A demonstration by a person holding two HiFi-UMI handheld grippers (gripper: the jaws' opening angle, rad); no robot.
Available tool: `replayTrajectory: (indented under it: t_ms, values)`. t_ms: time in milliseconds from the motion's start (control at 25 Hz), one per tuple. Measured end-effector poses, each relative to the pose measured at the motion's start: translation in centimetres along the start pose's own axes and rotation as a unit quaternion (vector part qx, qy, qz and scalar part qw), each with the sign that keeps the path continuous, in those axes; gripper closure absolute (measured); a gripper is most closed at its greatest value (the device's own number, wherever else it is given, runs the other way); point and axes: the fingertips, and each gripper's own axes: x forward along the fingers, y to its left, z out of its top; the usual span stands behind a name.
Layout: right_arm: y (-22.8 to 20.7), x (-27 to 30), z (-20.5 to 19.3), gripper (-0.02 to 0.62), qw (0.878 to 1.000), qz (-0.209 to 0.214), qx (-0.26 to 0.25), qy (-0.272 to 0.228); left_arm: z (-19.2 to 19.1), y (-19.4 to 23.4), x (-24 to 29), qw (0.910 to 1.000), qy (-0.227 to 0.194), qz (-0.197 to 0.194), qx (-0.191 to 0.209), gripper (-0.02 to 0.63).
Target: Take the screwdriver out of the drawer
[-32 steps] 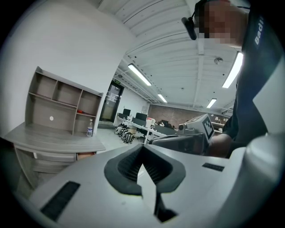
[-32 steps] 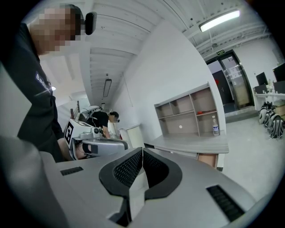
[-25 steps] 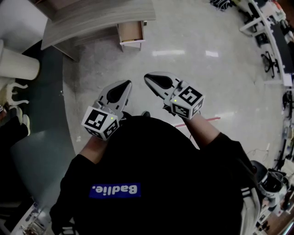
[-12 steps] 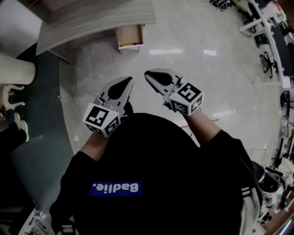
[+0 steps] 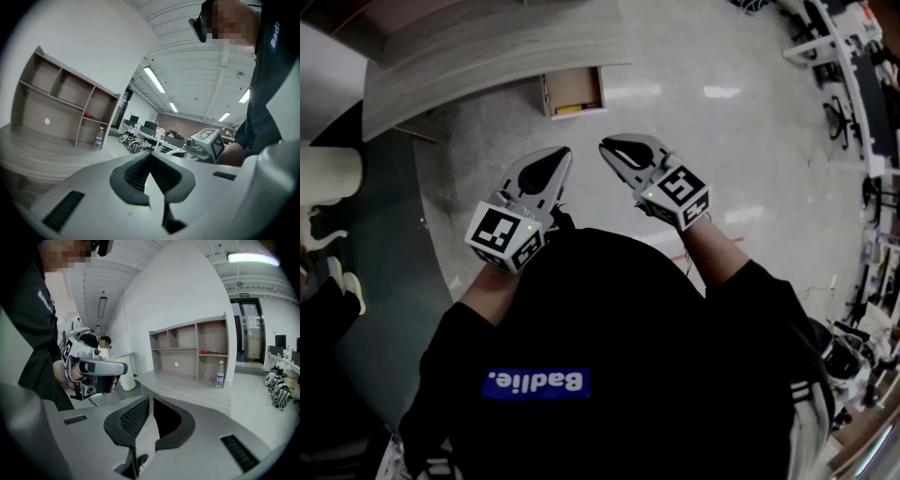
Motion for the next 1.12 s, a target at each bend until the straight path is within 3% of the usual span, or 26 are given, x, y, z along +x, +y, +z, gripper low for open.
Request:
replayTrajectory:
  t_ms: [240,400,880,1120]
  values:
    - [-3.3,6.0,-0.8,0.555,0.998,-0.018,-0.011,0.051,0.7,5.9,0.8,0.9997,0.010,-0.017,-0.012,0.609]
    - [-4.9,8.8,-2.6,0.500,0.996,-0.021,-0.023,0.089,0.7,8.5,0.8,0.9997,0.013,-0.010,-0.021,0.609]
    - [-10.6,13.4,-9.4,0.495,0.974,0.027,-0.118,0.192,0.0,11.4,2.0,0.9964,0.010,0.070,-0.047,0.609]
    - [-13.6,16.1,-13.6,0.495,0.952,0.062,-0.178,0.240,0.0,12.8,3.0,0.9908,0.000,0.120,-0.062,0.609]
